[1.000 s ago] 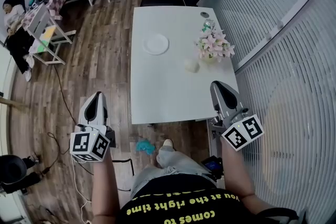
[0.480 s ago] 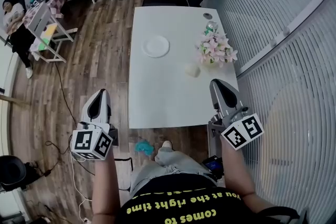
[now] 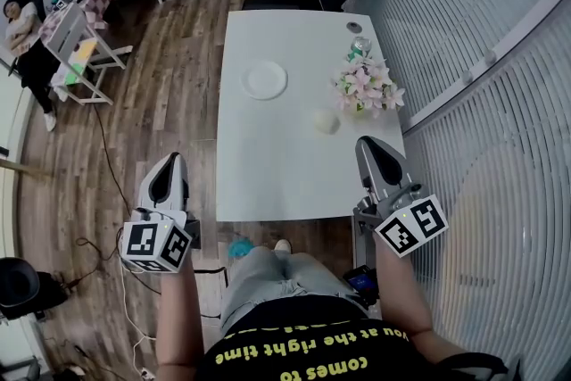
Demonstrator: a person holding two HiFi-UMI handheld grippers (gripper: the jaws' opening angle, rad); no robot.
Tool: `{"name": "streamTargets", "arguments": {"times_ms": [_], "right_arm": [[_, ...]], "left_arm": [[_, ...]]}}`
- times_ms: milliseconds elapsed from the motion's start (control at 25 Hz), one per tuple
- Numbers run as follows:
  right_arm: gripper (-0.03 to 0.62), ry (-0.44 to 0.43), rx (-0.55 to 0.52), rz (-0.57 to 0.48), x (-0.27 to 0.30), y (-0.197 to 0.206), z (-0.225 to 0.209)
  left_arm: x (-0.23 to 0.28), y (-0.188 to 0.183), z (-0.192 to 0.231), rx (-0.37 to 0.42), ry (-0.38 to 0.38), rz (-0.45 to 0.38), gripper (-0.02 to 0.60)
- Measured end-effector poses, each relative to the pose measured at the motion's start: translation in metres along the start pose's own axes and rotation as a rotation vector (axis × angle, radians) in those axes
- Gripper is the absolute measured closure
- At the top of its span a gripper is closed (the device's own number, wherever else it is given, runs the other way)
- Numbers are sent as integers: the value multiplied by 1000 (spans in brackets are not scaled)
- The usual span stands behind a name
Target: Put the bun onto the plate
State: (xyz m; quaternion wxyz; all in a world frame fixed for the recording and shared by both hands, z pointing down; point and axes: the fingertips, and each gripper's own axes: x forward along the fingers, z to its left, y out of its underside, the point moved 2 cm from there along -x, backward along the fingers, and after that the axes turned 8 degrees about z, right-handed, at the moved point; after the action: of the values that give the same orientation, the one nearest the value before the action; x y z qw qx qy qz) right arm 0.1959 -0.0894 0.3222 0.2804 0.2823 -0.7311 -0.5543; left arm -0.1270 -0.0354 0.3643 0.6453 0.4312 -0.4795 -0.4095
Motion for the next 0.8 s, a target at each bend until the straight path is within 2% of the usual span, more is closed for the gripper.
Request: {"name": "streamTargets", "arguments": {"times_ms": [240,800], "right_arm": [[588,-3,0,0,6,-1,-4],[588,9,6,8,38,-10,-17]], "left_arm": [[11,-2,-8,1,17,4,581],[48,-16,4,-11,42,13,581]]}}
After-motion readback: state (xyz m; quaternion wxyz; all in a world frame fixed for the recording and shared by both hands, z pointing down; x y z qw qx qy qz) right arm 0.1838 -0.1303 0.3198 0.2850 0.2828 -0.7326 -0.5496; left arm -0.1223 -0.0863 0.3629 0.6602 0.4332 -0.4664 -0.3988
